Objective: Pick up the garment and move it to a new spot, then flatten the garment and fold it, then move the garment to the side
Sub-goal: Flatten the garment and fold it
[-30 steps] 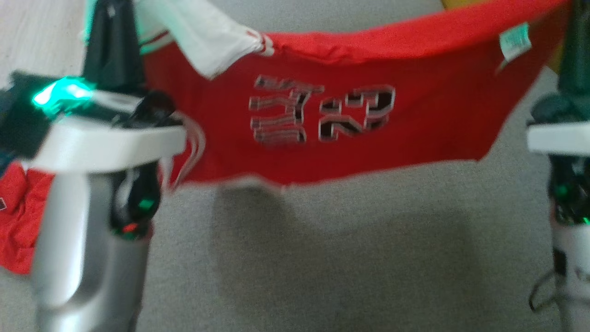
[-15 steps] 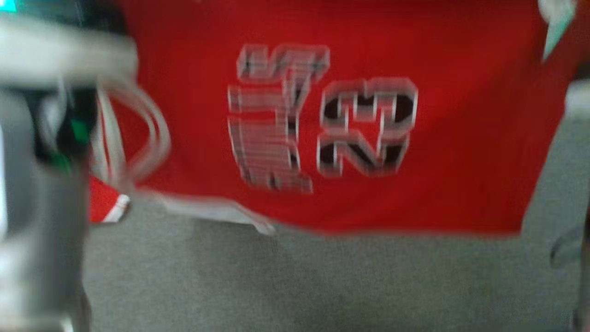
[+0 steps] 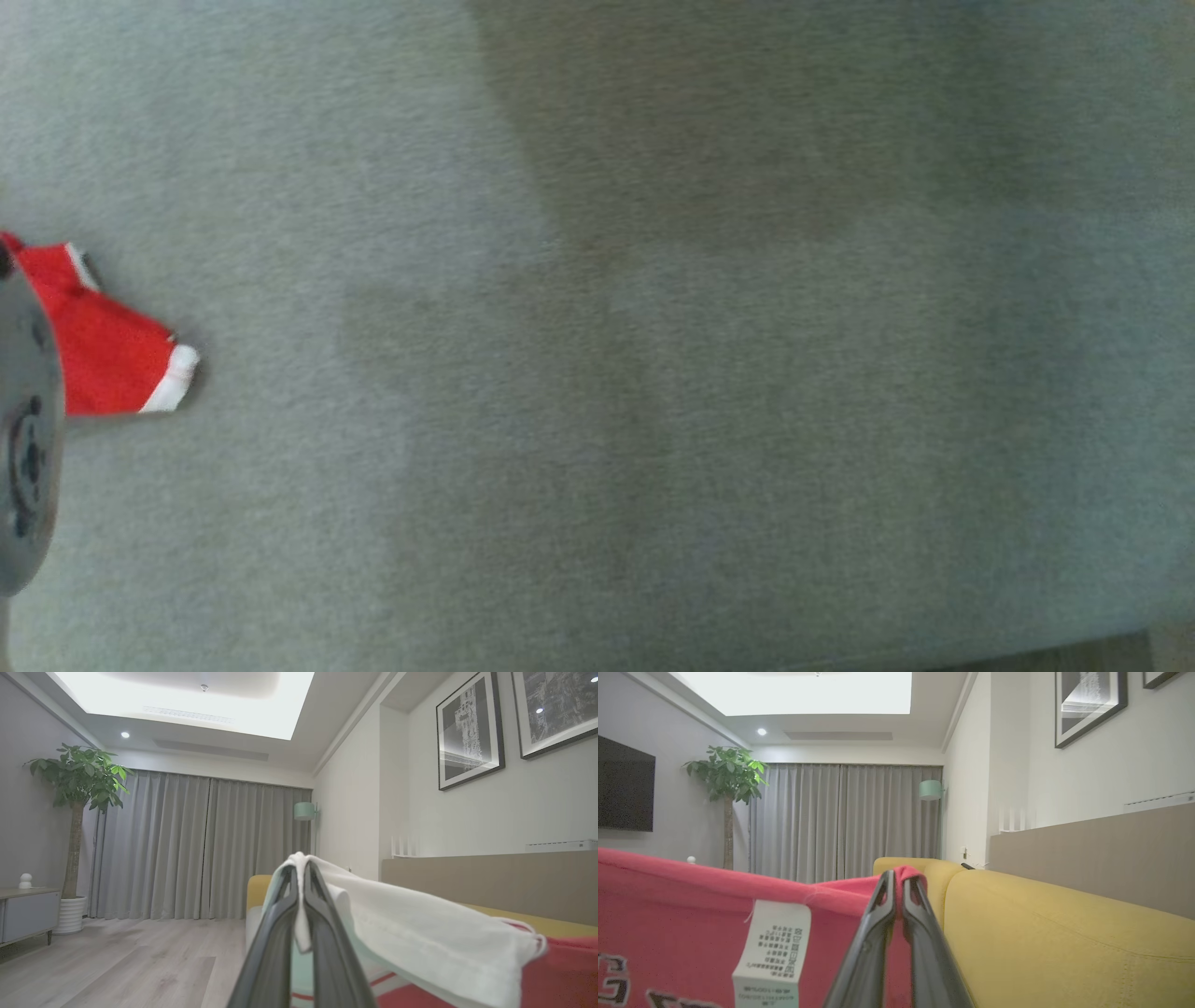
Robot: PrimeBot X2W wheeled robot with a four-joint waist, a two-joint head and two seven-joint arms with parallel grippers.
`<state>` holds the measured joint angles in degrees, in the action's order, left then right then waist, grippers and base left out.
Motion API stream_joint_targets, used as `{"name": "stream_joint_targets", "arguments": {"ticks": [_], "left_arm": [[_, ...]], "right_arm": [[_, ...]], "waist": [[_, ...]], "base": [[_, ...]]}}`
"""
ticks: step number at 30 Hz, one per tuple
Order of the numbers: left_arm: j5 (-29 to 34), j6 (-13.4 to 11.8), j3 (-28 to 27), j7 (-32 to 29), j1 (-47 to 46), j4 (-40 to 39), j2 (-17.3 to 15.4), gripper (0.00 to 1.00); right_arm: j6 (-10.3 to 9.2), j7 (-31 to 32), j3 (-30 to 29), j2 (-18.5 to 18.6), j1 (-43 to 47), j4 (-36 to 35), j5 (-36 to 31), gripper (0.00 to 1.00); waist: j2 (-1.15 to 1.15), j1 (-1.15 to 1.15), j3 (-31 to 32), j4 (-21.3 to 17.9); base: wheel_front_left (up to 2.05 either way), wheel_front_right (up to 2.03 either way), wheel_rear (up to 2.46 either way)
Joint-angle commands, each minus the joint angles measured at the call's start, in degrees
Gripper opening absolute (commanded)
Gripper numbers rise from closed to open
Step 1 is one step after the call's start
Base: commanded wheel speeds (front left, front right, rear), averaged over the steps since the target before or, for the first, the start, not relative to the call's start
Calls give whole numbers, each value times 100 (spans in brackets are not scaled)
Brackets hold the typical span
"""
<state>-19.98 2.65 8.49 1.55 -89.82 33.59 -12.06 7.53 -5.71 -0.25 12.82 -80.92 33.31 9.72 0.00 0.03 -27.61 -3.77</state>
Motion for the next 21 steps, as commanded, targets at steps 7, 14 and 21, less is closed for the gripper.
{"name": "stream_joint_targets", "arguments": {"ticks": [7,14,21], "left_arm": [[164,334,360,754,217,867,-185,0],[143,459,910,933,1439,1215,-217,0],[-132,481,1746,738,2970,849,-458,0]], "right_arm": [[-4,-421,227,191,229,1311,-130,0],[-4,-378,649,502,1195,2095,160,0],[-4,-100,1437,994,2420,2257,900,0]], "waist": [[0,-3,31,355],[0,-3,257,474],[0,-3,726,551]], "base": [[0,0,0],[0,0,0],[0,0,0]]}}
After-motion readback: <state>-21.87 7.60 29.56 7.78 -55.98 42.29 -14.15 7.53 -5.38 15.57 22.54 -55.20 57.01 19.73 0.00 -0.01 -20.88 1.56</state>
